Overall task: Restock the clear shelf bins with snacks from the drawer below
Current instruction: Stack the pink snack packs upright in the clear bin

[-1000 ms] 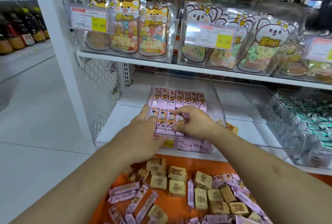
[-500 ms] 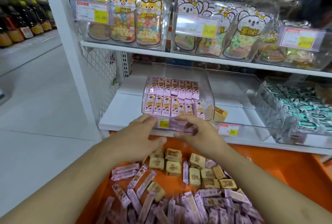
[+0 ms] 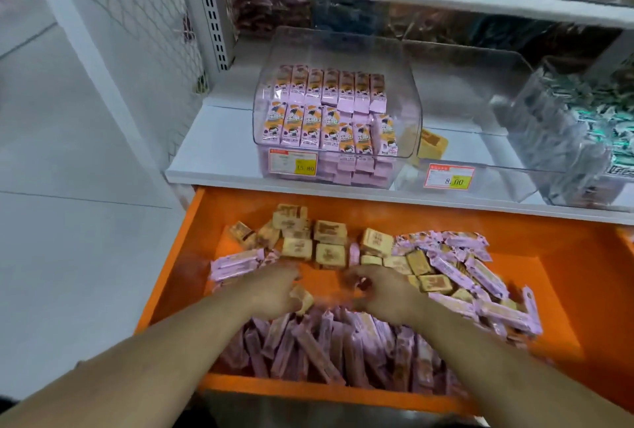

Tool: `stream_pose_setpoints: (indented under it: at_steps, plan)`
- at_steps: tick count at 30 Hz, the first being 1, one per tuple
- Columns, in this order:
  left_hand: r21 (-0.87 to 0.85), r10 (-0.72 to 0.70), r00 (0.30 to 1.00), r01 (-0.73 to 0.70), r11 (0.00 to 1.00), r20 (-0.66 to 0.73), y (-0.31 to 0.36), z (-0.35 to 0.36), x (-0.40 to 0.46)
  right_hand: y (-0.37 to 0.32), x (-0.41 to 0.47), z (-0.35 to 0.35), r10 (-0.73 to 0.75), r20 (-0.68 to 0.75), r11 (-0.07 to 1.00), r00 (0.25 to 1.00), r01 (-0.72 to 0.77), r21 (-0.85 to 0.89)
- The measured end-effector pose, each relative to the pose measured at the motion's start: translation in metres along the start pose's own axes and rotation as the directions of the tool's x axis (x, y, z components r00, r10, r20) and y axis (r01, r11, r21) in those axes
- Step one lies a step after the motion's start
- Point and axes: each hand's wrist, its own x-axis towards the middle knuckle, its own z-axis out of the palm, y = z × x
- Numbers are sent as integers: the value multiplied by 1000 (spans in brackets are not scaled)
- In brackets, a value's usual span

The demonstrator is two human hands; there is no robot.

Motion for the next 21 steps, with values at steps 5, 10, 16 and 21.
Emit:
stream_pose_setpoints:
  at_steps: [5, 10, 16, 21]
  plan:
    - [-10, 40, 999, -40, 999, 32, -24, 44, 31, 33, 12, 34, -12, 271, 978, 962, 68, -199]
    - [-65, -14, 999, 17, 998, 43, -33, 66, 58, 40, 20, 46, -28, 267, 977, 963, 83, -197]
    - [-182, -118, 993, 118, 976, 15, -33, 63, 65, 34, 23, 28, 18, 255, 997, 967, 4, -83]
    - [-438, -198, 978, 148, 887, -70, -33, 29, 51, 20, 17, -6, 59, 87, 995, 994, -66, 73]
